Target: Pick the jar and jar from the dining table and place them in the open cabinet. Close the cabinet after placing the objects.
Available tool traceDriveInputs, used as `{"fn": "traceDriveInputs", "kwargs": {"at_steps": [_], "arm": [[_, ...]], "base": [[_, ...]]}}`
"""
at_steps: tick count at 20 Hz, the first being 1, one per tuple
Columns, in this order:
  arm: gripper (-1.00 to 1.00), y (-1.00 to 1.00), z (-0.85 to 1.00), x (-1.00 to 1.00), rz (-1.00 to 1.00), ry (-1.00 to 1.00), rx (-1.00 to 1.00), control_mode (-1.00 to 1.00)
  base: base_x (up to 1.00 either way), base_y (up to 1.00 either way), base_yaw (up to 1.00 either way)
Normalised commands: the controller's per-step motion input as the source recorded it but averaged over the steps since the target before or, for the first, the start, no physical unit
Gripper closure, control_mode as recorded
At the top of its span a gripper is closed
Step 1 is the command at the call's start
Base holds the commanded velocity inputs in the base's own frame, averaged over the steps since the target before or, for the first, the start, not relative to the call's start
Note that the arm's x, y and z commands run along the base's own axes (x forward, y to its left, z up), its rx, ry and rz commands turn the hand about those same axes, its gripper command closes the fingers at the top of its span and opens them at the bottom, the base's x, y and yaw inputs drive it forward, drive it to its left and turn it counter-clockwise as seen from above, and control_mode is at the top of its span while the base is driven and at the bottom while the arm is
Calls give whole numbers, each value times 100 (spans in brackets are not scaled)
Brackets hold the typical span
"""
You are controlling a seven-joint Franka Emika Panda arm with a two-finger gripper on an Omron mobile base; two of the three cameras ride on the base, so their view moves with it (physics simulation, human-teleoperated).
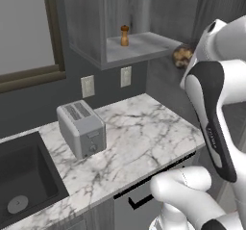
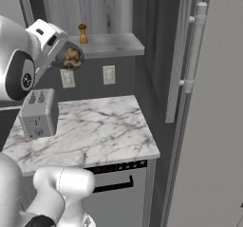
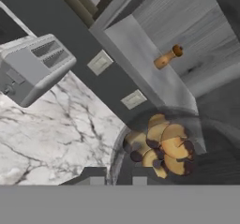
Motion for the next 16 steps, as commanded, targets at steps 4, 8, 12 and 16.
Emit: {"fn": "traceDriveInputs", "kwargs": {"at_steps": [4, 8, 12, 16], "arm": [[100, -11, 31, 0, 9, -12, -6, -100], [100, -7, 0, 6, 2, 0, -1, -100], [100, 0, 0, 52, 0, 12, 0, -100], [100, 0, 6, 70, -1, 15, -2, -100]], "base": [[0, 0, 0], [0, 0, 0], [0, 0, 0], [0, 0, 0]]}}
